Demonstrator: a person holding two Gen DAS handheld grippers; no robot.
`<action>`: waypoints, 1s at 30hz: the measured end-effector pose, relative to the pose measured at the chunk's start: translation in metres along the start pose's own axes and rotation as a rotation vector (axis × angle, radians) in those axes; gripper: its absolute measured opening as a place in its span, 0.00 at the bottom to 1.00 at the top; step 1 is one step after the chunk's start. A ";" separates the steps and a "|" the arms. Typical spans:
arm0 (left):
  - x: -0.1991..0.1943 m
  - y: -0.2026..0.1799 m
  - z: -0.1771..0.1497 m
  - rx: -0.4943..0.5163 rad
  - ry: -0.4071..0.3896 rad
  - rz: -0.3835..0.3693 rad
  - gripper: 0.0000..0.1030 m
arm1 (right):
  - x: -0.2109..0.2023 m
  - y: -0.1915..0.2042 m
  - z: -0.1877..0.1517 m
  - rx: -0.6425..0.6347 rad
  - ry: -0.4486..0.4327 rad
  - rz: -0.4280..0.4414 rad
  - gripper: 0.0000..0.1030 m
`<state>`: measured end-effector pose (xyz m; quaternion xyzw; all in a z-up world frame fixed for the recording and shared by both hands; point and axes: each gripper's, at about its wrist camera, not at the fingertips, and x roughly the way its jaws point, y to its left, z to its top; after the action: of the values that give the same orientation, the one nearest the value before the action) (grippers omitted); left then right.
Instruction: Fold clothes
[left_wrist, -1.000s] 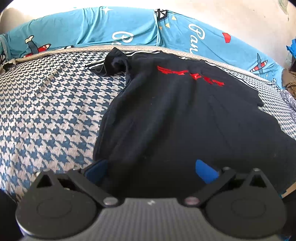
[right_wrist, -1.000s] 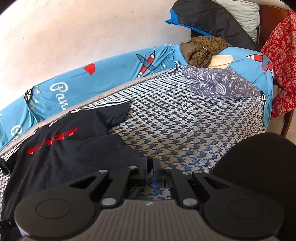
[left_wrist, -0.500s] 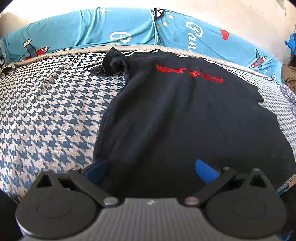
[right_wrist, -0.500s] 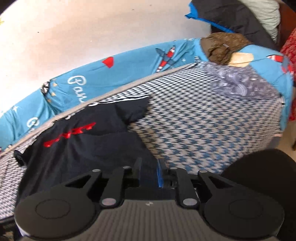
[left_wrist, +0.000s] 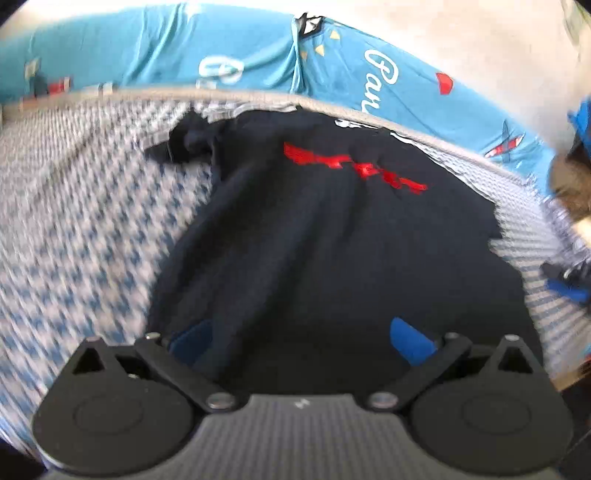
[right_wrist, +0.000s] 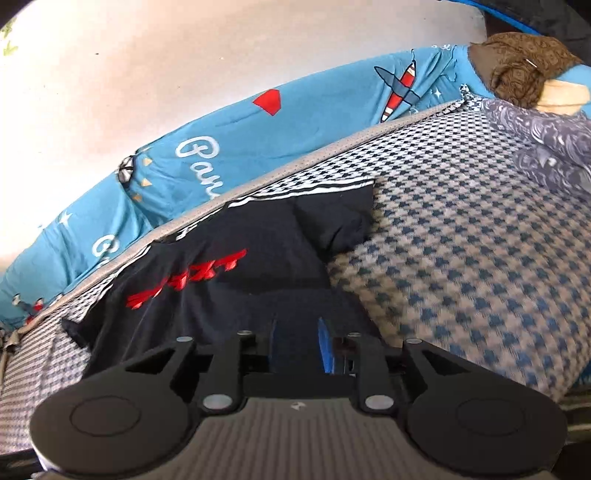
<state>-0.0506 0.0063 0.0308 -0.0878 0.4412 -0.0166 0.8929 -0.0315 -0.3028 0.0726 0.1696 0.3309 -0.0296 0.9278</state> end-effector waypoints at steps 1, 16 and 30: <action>0.004 -0.002 0.003 0.023 0.007 0.026 1.00 | 0.008 -0.001 0.004 0.001 0.005 -0.009 0.23; 0.046 -0.004 0.073 0.130 -0.008 0.093 1.00 | 0.102 -0.036 0.076 0.099 0.033 -0.049 0.37; 0.084 0.000 0.107 -0.002 0.039 -0.060 1.00 | 0.175 -0.079 0.112 0.254 0.005 -0.118 0.47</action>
<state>0.0848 0.0126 0.0284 -0.1015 0.4558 -0.0446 0.8831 0.1594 -0.4039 0.0207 0.2659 0.3364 -0.1252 0.8947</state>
